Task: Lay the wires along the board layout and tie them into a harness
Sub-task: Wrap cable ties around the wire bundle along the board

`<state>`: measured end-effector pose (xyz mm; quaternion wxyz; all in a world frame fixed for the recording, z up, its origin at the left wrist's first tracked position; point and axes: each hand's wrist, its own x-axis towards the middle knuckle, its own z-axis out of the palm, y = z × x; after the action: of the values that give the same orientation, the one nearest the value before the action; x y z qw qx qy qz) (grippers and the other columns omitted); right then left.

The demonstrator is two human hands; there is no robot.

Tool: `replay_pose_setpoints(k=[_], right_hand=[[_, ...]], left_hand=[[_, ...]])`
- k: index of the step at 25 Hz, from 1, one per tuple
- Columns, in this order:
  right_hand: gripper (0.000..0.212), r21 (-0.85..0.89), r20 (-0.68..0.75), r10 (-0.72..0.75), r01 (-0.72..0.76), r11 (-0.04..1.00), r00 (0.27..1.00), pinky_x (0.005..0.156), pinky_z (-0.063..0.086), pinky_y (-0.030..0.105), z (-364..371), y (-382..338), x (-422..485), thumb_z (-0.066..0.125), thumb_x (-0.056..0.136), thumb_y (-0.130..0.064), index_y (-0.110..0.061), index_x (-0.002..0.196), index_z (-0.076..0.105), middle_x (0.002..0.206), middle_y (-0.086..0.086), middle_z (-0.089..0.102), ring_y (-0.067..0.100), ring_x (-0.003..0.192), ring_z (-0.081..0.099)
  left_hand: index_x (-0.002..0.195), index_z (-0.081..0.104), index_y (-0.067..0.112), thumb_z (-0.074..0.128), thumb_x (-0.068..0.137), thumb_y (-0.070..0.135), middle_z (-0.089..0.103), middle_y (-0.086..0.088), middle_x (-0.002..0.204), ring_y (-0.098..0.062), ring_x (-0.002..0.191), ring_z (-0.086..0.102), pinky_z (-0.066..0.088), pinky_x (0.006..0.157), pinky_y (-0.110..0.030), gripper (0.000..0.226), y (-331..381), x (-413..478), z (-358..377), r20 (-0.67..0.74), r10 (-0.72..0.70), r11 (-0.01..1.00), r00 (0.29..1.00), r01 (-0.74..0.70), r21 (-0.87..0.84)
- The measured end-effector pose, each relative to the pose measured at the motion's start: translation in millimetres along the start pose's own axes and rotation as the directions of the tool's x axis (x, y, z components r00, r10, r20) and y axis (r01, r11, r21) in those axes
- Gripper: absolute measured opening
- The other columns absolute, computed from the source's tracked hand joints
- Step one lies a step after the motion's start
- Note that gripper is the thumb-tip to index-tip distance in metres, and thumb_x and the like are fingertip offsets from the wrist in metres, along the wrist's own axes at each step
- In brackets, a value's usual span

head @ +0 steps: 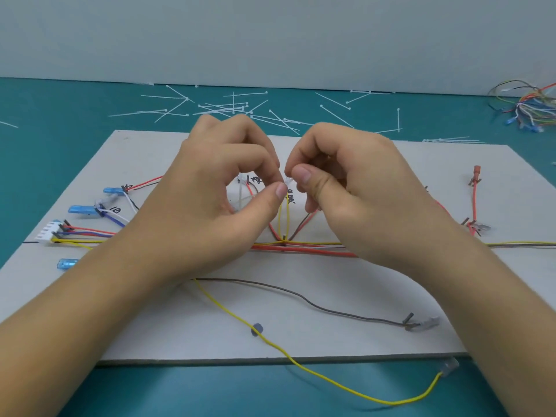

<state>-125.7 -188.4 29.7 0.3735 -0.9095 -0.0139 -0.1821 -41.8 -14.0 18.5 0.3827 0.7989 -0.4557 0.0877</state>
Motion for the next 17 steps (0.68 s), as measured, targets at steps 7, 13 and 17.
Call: replay_pose_setpoints(k=[7, 13, 17], right_hand=[[0.009, 0.516, 0.064, 0.126, -0.141, 0.845, 0.990, 0.065, 0.058, 0.031, -7, 1, 0, 0.072, 0.086, 0.002, -0.004, 0.092, 0.074, 0.074, 0.009, 0.074, 0.017, 0.064, 0.070], [0.009, 0.582, 0.157, 0.229, -0.278, 0.764, 0.961, 0.070, 0.058, 0.036, -9, 6, 1, 0.071, 0.088, 0.004, -0.002, 0.094, 0.075, 0.074, 0.010, 0.072, 0.021, 0.064, 0.066], [0.009, 0.558, 0.205, 0.196, -0.279, 0.781, 0.959, 0.072, 0.059, 0.038, -15, 9, 2, 0.076, 0.085, 0.000, -0.007, 0.091, 0.077, 0.076, 0.011, 0.073, 0.020, 0.064, 0.066]], left_hand=[[0.079, 0.069, 0.024, 0.068, 0.092, 0.027, 0.062, 0.017, 0.100, -0.018, 0.098, 0.051, 0.033, 0.084, -0.013, 0.013, 2, -1, -1, -0.012, -0.027, 0.997, 1.000, 0.026, -0.077], [0.082, 0.071, 0.023, 0.067, 0.093, 0.030, 0.063, 0.015, 0.101, -0.018, 0.099, 0.051, 0.035, 0.085, -0.015, 0.013, 0, -1, 3, 0.016, -0.025, 0.995, 1.000, 0.026, -0.093], [0.083, 0.069, 0.025, 0.066, 0.093, 0.033, 0.063, 0.014, 0.102, -0.019, 0.099, 0.052, 0.034, 0.084, -0.014, 0.013, -1, -1, 4, 0.024, -0.013, 0.997, 1.000, 0.014, -0.078]])
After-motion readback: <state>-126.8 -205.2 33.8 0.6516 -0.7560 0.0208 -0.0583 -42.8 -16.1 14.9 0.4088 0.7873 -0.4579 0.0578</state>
